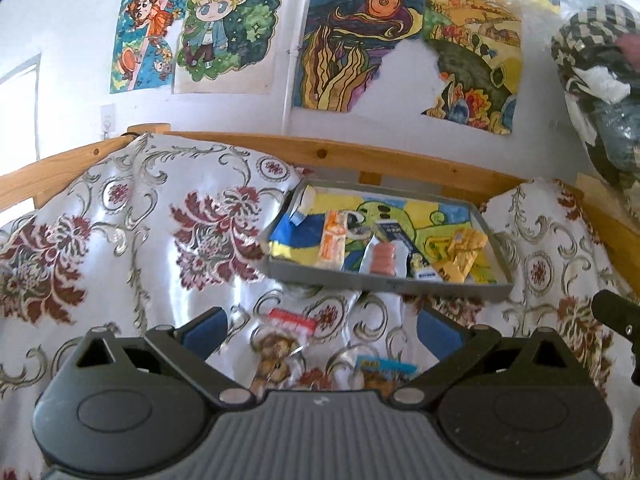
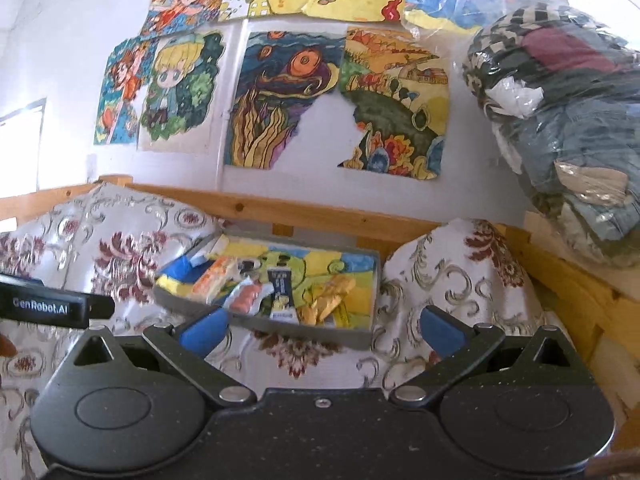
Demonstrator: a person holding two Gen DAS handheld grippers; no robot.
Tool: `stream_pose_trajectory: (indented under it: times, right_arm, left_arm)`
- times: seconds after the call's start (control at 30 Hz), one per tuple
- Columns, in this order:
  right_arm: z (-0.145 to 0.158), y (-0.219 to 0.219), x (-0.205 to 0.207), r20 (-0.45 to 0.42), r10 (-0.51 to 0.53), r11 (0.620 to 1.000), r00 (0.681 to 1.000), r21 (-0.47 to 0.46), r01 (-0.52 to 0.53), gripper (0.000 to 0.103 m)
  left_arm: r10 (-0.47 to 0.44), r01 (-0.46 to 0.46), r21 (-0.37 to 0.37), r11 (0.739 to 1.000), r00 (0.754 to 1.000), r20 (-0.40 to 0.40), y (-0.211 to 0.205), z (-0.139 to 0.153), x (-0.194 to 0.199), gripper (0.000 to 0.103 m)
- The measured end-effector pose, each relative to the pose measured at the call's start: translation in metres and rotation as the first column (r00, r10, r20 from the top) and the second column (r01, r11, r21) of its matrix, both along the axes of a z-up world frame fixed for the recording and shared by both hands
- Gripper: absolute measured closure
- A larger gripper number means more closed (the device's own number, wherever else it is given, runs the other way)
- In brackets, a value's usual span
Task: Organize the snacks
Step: 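Move both grippers back toward the remaining snacks beside the orange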
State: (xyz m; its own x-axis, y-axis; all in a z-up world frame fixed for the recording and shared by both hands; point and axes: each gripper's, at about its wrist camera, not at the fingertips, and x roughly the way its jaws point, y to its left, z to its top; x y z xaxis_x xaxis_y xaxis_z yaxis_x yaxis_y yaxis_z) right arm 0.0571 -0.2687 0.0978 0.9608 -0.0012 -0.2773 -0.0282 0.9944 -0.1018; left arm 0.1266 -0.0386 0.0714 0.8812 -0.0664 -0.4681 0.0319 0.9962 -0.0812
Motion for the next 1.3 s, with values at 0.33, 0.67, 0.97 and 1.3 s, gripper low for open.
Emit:
stream_pose_trajectory:
  times: [0.33,0.67,0.97,1.3]
  right_arm:
    - [-0.034,0.004,-0.038,-0.087,-0.033,0.999,0.996,0.005,0.034,0.001]
    - [-0.05,-0.002,-0.074,-0.181,-0.083,0.996,0.98,0.013,0.086,0.001]
    - [-0.056,-0.006,-0.076,-0.281,-0.077,0.99,0.956,0.089,0.106,0.001]
    - [-0.064,0.001,-0.067,-0.328,-0.057,0.993,0.943,0.078,0.087,0.001]
  left_arm:
    - [0.02,-0.02,-0.001,1.0,0.999,-0.033,0.008,-0.024,-0.033,0.0]
    - [0.01,-0.006,0.019,1.0,0.982,-0.187,0.011,-0.058,-0.058,0.0]
    - [0.017,0.002,0.068,0.998,0.959,-0.282,0.014,-0.08,-0.065,0.0]
    - [0.02,-0.001,0.058,0.998,0.946,-0.323,0.017,-0.087,-0.06,0.0]
